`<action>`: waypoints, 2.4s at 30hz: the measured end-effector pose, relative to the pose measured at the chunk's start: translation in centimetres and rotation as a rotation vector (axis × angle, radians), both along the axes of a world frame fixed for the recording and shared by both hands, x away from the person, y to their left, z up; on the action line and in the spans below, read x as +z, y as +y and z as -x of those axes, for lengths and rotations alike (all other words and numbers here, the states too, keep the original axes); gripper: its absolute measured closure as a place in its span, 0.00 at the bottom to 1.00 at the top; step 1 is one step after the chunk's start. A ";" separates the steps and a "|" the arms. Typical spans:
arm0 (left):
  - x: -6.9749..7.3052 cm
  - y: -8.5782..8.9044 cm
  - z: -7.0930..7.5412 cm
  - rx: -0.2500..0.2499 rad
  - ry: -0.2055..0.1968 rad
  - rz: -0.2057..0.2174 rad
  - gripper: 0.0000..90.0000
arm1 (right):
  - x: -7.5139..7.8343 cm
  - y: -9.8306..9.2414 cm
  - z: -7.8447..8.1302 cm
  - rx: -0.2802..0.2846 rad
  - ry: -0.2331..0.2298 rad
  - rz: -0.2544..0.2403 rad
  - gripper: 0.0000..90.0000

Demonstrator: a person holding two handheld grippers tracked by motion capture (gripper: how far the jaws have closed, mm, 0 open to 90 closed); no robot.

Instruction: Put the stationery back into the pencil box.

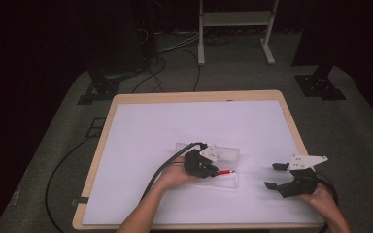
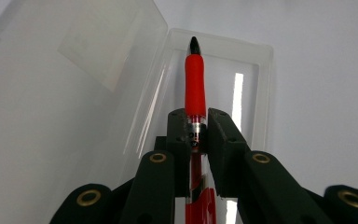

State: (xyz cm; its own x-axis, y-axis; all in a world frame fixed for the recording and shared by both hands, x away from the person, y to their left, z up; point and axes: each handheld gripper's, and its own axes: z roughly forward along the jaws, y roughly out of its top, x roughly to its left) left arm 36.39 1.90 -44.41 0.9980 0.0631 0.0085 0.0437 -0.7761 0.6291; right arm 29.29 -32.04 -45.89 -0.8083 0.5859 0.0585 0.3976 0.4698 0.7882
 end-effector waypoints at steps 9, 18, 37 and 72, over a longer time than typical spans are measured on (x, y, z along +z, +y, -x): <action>-0.4 -0.1 -0.1 -0.004 0.012 -0.013 0.88 | 0.0 0.0 0.0 0.001 -0.002 0.000 0.22; -0.7 -0.2 -0.1 -0.002 0.018 -0.020 0.88 | 0.0 0.0 0.0 0.002 -0.002 0.000 0.22; -0.9 0.0 -0.2 0.005 0.026 -0.021 0.88 | 0.0 0.0 0.0 0.002 -0.001 0.000 0.22; 0.1 0.7 0.1 0.010 0.025 0.044 0.84 | -0.2 0.0 -0.2 -0.001 0.006 0.009 0.22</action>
